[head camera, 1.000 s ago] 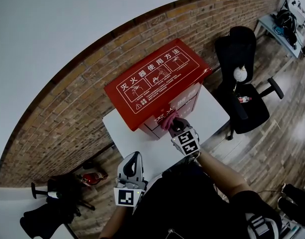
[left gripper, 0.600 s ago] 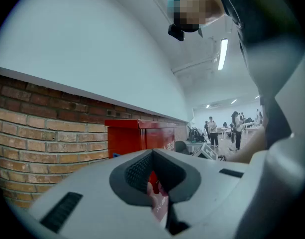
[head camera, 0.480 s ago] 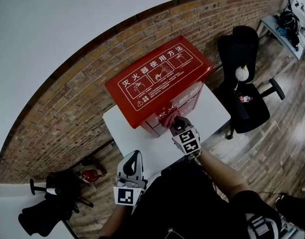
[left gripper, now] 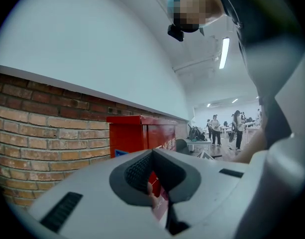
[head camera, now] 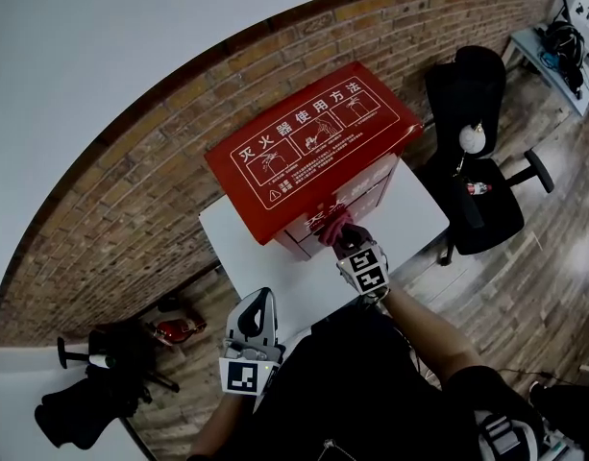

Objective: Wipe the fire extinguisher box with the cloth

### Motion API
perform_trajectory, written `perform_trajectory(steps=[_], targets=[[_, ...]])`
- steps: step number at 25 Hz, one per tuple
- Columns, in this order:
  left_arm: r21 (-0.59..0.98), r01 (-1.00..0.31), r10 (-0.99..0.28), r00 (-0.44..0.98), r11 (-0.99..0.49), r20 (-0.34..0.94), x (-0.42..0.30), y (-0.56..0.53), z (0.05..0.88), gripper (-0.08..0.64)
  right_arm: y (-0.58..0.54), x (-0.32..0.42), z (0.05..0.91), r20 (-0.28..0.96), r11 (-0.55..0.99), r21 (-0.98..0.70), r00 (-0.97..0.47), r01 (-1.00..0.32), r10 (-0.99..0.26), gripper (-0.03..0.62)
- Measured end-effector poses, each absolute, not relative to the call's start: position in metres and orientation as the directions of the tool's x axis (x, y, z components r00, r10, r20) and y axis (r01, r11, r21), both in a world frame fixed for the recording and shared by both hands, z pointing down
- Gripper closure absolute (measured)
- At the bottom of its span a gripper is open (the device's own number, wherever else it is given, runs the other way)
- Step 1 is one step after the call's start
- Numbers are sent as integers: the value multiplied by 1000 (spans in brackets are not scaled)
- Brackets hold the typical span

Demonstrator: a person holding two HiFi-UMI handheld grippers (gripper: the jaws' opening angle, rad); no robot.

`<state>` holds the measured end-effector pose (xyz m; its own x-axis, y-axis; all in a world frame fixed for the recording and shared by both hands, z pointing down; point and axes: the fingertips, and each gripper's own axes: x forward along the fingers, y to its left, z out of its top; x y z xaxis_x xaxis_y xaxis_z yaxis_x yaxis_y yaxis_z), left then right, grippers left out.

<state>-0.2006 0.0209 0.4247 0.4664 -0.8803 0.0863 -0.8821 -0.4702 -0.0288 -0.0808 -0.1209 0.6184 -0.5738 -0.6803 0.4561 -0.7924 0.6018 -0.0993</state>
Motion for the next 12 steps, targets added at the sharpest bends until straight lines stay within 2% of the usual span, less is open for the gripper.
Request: perform_trajectory(steps=[12], targets=[[-36, -897, -893, 433, -440, 124, -213, 27, 433, 511, -122, -80, 664, 501, 575, -120, -549, -809, -669, 528]])
